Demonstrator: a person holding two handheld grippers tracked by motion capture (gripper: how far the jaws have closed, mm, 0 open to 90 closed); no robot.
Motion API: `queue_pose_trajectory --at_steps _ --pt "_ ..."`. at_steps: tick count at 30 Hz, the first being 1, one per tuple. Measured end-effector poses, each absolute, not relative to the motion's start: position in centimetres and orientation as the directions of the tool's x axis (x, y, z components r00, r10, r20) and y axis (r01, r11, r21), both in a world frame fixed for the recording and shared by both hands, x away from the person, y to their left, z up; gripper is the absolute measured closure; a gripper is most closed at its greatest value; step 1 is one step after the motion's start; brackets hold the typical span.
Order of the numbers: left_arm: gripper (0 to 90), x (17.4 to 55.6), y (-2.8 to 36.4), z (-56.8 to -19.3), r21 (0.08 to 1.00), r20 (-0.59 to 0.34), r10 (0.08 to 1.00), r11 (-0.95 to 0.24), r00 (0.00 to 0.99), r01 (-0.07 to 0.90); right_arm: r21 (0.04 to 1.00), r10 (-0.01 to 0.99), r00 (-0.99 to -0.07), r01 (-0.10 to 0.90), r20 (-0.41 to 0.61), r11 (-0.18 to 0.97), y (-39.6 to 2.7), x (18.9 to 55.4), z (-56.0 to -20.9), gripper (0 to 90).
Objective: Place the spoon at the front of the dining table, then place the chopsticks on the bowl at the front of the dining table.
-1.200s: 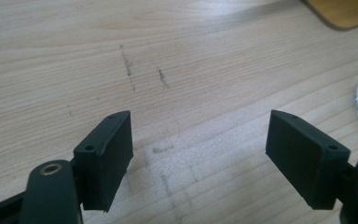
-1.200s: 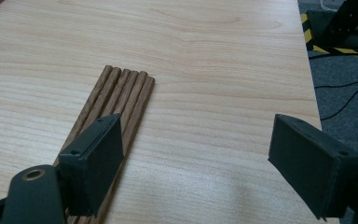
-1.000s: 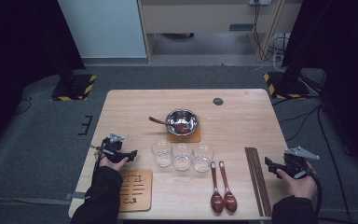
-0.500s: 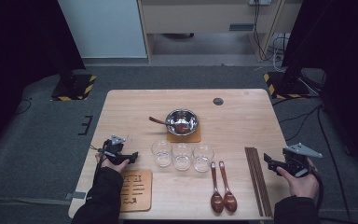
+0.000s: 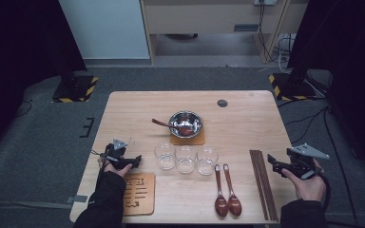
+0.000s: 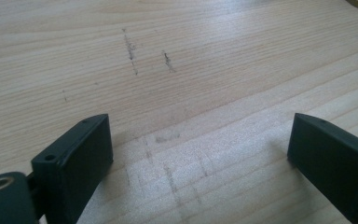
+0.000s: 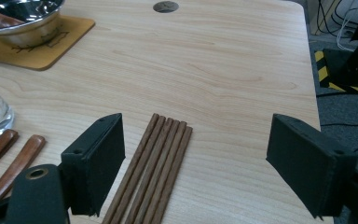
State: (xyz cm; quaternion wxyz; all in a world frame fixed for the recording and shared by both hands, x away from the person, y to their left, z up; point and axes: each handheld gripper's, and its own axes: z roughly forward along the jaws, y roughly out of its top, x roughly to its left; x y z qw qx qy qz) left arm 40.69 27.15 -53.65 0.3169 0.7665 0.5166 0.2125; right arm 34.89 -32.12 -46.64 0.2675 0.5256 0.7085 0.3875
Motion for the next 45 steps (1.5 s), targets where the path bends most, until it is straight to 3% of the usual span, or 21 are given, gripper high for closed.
queue_pose_trajectory --at_steps 3,45 --pt "0.0 40.7 27.1 -53.7 0.698 -0.001 0.934 -0.256 0.358 0.668 0.832 0.949 -0.315 0.534 0.030 0.152 -31.9 34.8 -46.4 18.9" --pt "0.0 40.7 27.3 -53.7 0.698 -0.002 0.925 -0.270 0.379 0.664 0.812 0.910 -0.414 0.540 0.026 0.223 -28.2 34.7 -45.4 20.3"
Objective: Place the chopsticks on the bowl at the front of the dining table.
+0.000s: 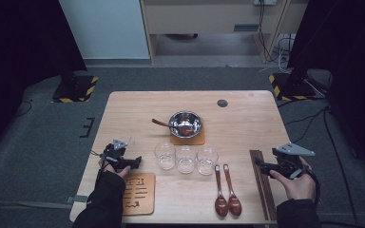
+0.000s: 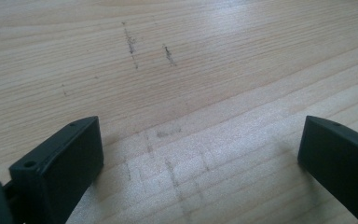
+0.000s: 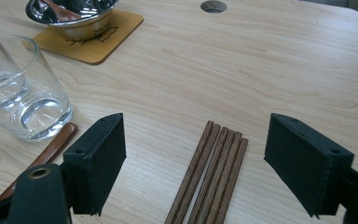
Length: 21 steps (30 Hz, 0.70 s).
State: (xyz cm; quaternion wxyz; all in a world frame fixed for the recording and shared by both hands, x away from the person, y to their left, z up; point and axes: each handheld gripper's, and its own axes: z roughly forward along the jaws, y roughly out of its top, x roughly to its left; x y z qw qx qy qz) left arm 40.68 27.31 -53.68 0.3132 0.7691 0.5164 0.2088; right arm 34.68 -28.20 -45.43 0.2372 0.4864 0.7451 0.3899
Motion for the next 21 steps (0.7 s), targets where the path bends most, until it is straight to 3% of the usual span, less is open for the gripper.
queue_pose_trajectory --at_steps 13,21 --pt "0.0 40.7 27.4 -53.7 0.698 -0.002 0.921 -0.278 0.390 0.660 0.774 0.903 -0.429 0.580 0.024 0.255 -27.3 35.0 -47.0 22.2" --pt "0.0 40.7 27.4 -53.7 0.699 -0.003 0.921 -0.277 0.390 0.660 0.746 0.905 -0.424 0.616 0.042 0.253 -27.1 35.1 -48.1 29.3"
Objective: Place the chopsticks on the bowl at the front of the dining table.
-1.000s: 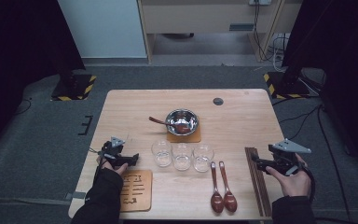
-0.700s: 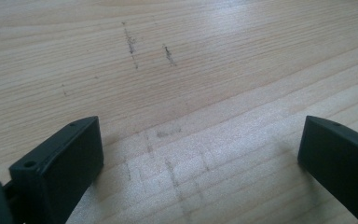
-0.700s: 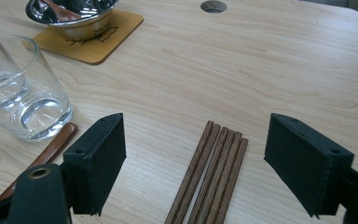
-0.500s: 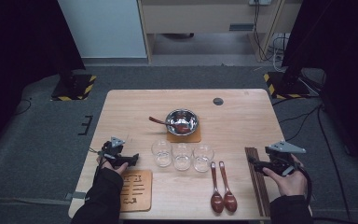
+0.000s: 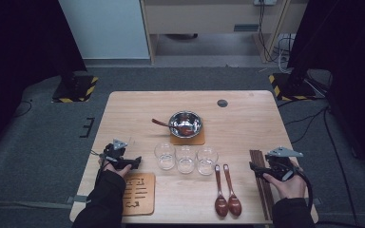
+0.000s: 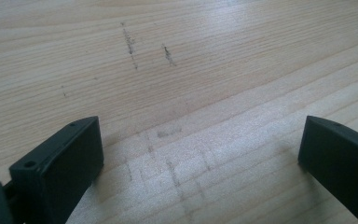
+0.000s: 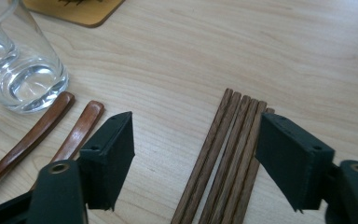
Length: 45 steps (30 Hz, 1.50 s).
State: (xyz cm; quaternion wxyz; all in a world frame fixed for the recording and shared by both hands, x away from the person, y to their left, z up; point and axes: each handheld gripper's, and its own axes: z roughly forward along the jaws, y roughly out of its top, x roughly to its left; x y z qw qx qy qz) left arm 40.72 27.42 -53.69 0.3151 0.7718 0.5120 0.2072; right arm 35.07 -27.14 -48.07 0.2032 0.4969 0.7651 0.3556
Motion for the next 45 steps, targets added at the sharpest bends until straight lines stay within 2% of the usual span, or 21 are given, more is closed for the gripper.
queue_pose_trajectory --at_steps 9,22,34,45 --pt "0.0 40.7 27.4 -53.7 0.698 -0.002 0.921 -0.279 0.391 0.660 0.716 0.909 -0.410 0.657 0.075 0.237 -26.8 35.2 -49.3 36.9" --pt "0.0 40.7 27.4 -53.7 0.698 -0.001 0.921 -0.279 0.391 0.660 0.695 0.894 -0.431 0.680 0.121 0.233 -25.9 35.5 -50.0 42.7" --pt "0.0 40.7 27.4 -53.7 0.698 -0.001 0.921 -0.279 0.390 0.659 0.665 0.887 -0.428 0.715 0.175 0.214 -25.4 35.8 -50.5 45.4" --pt "0.0 40.7 27.4 -53.7 0.698 -0.001 0.921 -0.279 0.391 0.660 0.650 0.898 -0.414 0.726 0.151 0.225 -25.7 35.9 -50.9 44.5"
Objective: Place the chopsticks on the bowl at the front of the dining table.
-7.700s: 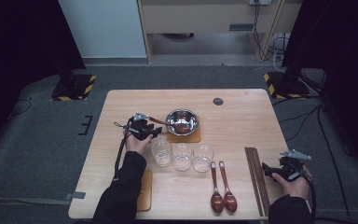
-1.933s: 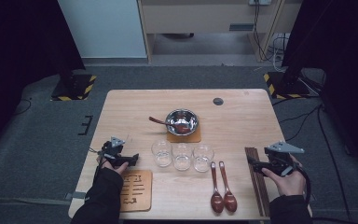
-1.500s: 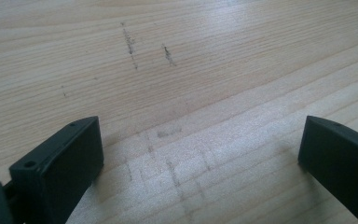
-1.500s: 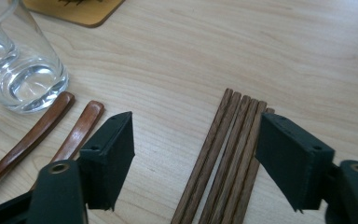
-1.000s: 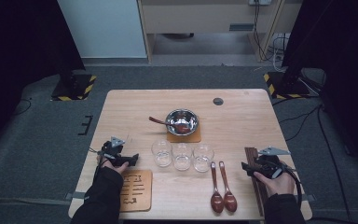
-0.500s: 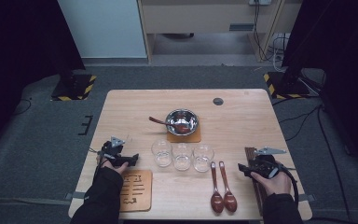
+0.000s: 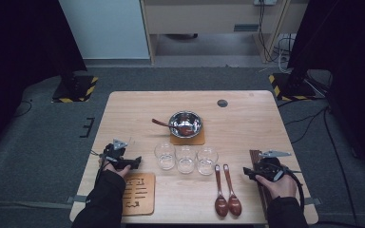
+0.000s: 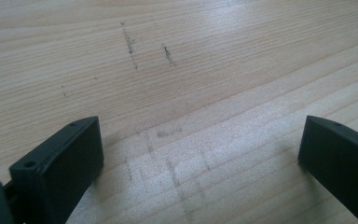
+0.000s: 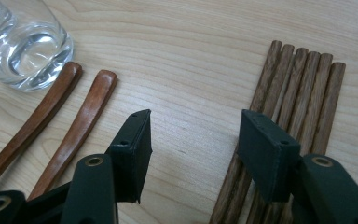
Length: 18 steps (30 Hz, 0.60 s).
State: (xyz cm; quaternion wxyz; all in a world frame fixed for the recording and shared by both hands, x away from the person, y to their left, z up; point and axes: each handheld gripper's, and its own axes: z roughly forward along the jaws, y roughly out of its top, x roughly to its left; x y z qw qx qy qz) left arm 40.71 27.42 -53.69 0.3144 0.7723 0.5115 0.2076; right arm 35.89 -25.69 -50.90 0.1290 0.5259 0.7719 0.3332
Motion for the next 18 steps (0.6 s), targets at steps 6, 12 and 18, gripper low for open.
queue_pose_trajectory --at_steps 6,12,18 --pt "0.0 40.71 27.42 -53.69 0.698 -0.001 0.921 -0.279 0.391 0.660 0.642 0.901 -0.407 0.734 0.153 0.223 -25.90 35.94 -51.10 44.4" --pt "0.0 40.71 27.42 -53.69 0.698 -0.001 0.921 -0.279 0.391 0.660 0.634 0.902 -0.406 0.740 0.151 0.227 -25.90 35.97 -51.25 44.0" --pt "0.0 40.71 27.41 -53.70 0.699 -0.002 0.921 -0.278 0.390 0.660 0.634 0.902 -0.405 0.739 0.150 0.227 -25.90 35.95 -51.28 43.7"
